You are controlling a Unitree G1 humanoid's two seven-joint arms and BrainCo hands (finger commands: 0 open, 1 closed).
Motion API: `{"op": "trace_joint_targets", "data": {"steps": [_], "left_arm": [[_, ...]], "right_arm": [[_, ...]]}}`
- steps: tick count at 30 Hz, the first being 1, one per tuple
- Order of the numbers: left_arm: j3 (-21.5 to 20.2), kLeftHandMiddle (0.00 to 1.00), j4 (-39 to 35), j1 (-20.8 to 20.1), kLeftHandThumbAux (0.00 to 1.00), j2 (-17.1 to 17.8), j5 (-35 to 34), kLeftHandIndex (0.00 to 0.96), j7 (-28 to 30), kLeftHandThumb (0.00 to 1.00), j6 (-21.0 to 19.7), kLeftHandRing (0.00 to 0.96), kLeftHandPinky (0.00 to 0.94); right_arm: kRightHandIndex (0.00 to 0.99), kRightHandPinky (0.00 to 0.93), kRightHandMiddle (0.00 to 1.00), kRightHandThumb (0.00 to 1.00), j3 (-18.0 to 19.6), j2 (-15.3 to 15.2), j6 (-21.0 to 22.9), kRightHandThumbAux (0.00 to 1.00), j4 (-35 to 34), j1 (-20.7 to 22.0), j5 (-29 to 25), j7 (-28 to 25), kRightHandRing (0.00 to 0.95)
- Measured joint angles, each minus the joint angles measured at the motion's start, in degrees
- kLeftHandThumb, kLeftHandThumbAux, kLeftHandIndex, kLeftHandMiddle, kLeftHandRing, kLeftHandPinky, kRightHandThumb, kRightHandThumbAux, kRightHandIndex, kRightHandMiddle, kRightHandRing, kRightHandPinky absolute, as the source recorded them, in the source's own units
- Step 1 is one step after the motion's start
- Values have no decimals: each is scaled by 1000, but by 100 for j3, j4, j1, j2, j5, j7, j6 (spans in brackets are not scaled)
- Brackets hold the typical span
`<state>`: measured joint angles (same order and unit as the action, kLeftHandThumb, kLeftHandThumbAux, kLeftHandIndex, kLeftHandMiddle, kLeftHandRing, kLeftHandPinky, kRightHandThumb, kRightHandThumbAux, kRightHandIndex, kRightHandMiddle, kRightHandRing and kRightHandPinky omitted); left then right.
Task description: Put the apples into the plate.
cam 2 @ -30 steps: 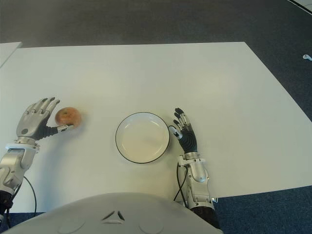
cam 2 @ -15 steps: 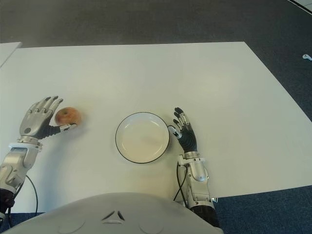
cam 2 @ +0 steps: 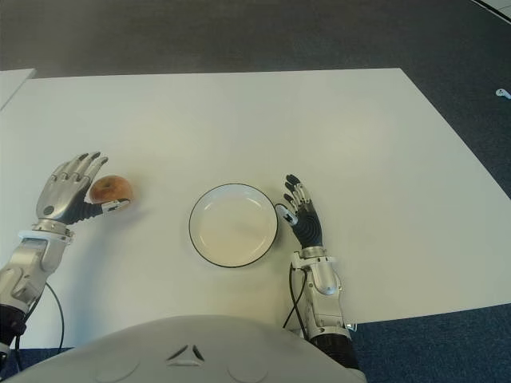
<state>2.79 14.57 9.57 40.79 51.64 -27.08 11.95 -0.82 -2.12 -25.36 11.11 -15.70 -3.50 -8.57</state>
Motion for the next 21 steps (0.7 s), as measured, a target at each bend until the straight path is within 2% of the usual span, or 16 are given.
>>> {"op": "trace_joint_targets", "data": {"steps": [15, 21], "left_arm": [[241, 0, -29, -178, 256, -19, 2, 0, 6, 337, -143, 0, 2], [346, 0, -124, -213, 268, -37, 1, 0, 219, 338, -265, 0, 8]], "right_arm": [[0, 0, 0, 210, 0, 12, -31, 495, 12, 1, -3, 11, 0], [0, 0, 0, 208, 0, 21, -31, 497, 11, 0, -8, 11, 0]]}}
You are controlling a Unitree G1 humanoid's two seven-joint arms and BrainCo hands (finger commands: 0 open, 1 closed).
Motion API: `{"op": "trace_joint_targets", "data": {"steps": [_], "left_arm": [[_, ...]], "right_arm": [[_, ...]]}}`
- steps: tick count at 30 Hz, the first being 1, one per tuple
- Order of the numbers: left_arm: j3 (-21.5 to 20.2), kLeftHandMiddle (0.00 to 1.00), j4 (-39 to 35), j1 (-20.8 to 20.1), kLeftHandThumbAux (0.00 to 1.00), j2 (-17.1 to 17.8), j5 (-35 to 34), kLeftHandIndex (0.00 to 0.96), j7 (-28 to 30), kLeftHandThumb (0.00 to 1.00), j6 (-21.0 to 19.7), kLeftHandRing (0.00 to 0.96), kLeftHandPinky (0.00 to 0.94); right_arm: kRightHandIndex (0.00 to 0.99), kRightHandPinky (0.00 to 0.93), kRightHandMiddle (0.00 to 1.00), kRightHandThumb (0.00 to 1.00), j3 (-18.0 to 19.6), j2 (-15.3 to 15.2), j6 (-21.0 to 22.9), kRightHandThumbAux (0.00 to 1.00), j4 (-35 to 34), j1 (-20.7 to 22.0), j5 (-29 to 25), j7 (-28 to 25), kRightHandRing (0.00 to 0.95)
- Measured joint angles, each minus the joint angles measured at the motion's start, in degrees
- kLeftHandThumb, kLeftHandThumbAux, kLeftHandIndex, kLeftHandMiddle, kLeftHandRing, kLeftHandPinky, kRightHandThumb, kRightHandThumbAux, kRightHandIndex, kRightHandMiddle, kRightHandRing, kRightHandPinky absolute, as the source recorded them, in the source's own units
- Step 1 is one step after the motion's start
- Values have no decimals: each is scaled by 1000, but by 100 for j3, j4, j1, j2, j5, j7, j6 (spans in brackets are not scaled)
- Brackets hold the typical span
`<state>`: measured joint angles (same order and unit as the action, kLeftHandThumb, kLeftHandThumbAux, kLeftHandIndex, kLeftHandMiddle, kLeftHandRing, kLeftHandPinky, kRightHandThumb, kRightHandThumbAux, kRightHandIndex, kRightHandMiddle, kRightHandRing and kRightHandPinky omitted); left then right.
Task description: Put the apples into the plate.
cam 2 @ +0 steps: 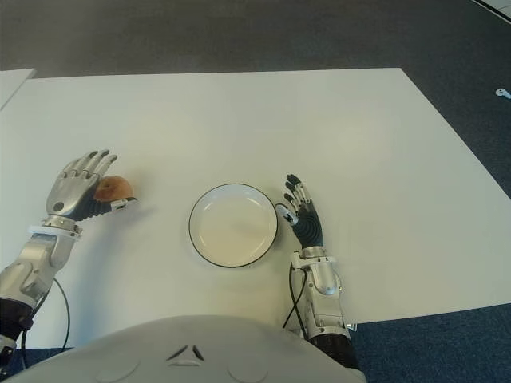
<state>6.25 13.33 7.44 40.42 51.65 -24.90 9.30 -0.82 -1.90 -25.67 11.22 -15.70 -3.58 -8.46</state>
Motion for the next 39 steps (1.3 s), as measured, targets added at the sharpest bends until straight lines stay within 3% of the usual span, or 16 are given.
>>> {"op": "trace_joint_targets", "data": {"steps": [15, 39], "left_arm": [[271, 0, -15, -147, 260, -98, -2, 0, 243, 329, -177, 0, 10], [694, 0, 1009, -824, 275, -385, -99, 0, 200, 298, -337, 0, 8]], "right_arm": [[0, 1, 0, 211, 16, 10, -12, 492, -11, -16, -50, 26, 0], [0, 4, 0, 214, 108, -23, 124, 501, -234, -228, -127, -41, 0]]}}
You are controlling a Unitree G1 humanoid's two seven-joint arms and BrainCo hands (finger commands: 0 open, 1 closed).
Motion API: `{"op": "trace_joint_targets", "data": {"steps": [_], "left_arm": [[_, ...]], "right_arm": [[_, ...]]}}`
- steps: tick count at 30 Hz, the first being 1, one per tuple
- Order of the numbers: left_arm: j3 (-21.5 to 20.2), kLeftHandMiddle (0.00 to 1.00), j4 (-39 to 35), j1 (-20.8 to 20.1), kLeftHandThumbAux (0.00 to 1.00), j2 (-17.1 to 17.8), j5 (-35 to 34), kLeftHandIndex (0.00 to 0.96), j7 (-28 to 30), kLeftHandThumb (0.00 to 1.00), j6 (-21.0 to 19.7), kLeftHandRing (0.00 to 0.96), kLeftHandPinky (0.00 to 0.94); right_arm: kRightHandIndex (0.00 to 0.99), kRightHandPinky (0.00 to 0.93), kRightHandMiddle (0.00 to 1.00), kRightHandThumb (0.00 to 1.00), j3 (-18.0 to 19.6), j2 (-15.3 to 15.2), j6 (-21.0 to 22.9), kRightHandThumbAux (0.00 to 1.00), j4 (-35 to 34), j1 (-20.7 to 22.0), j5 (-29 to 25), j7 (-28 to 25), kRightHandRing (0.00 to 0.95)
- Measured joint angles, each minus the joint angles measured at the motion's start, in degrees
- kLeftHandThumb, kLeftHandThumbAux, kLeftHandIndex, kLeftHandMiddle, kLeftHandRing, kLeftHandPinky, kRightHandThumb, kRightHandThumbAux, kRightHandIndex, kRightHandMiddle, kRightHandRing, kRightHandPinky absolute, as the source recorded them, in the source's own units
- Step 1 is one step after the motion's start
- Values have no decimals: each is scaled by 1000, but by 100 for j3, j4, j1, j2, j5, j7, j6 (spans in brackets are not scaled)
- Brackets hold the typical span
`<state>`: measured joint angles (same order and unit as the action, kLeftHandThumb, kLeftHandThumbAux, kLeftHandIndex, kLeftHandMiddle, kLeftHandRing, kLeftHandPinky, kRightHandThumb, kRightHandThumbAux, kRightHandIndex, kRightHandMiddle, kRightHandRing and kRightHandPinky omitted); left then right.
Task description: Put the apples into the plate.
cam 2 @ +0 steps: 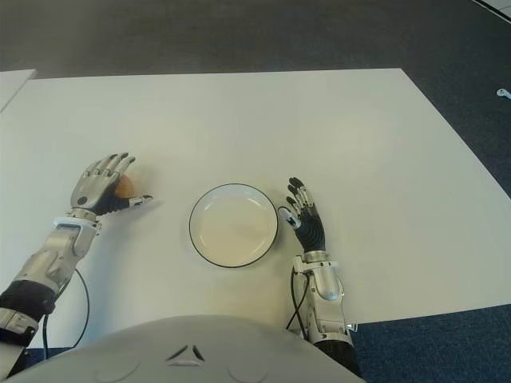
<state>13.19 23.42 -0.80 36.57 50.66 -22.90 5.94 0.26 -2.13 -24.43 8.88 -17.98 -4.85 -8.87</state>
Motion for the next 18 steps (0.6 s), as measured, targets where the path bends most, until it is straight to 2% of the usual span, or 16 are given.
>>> {"op": "trace_joint_targets", "data": {"steps": [18], "left_arm": [[141, 0, 367, -176, 306, -24, -304, 0, 0, 298, -32, 0, 0]], "right_arm": [[0, 0, 0, 199, 135, -121, 60, 470, -210, -255, -112, -76, 0]]}}
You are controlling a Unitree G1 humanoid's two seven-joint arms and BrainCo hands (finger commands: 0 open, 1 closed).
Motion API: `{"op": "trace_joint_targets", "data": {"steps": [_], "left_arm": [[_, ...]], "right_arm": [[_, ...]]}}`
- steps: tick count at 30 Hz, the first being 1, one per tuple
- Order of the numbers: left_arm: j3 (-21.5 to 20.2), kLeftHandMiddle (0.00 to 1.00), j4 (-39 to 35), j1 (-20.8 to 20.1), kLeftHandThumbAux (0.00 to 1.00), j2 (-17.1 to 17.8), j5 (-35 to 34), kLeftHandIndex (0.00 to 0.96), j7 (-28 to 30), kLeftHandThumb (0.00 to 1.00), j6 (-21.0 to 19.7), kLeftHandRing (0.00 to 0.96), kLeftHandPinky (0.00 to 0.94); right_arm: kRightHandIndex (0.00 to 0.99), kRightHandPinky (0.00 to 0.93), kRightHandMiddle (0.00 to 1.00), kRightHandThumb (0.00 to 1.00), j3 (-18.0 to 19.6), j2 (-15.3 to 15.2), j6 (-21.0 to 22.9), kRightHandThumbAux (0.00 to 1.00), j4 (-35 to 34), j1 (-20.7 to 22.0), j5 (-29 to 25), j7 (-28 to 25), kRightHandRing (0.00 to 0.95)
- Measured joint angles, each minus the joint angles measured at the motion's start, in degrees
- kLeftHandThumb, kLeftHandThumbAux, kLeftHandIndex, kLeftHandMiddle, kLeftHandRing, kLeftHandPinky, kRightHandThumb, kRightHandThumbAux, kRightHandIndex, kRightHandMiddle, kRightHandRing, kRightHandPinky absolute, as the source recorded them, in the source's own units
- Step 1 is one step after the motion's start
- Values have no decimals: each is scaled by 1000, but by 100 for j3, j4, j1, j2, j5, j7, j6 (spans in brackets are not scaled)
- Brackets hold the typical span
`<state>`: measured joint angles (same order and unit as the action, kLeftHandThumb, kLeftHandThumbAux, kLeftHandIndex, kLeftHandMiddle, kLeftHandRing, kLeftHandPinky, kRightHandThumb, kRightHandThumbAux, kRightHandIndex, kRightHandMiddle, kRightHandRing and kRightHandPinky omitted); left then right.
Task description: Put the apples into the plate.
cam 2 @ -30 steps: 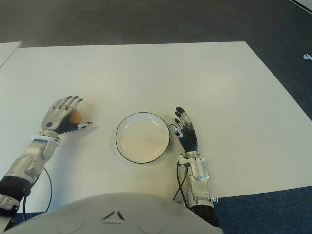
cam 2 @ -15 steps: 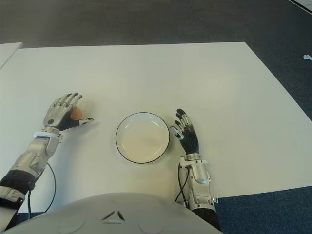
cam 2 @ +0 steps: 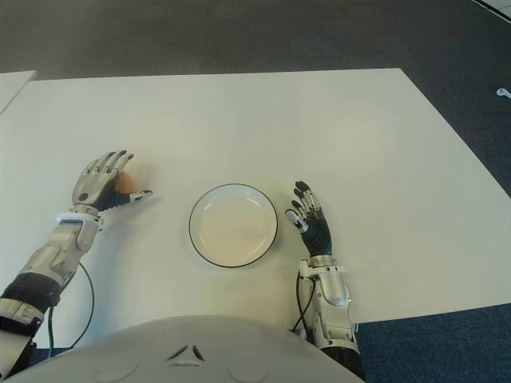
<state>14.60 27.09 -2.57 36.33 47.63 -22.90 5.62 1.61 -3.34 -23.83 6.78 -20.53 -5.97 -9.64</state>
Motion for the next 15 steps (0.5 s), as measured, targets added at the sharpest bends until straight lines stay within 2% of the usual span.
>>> {"op": "trace_joint_targets", "data": {"steps": [15], "left_arm": [[30, 0, 413, -59, 300, -18, -103, 1, -424, 289, 152, 0, 9]], "right_arm": [[0, 0, 0, 215, 223, -181, 213, 481, -242, -191, -92, -52, 0]]}}
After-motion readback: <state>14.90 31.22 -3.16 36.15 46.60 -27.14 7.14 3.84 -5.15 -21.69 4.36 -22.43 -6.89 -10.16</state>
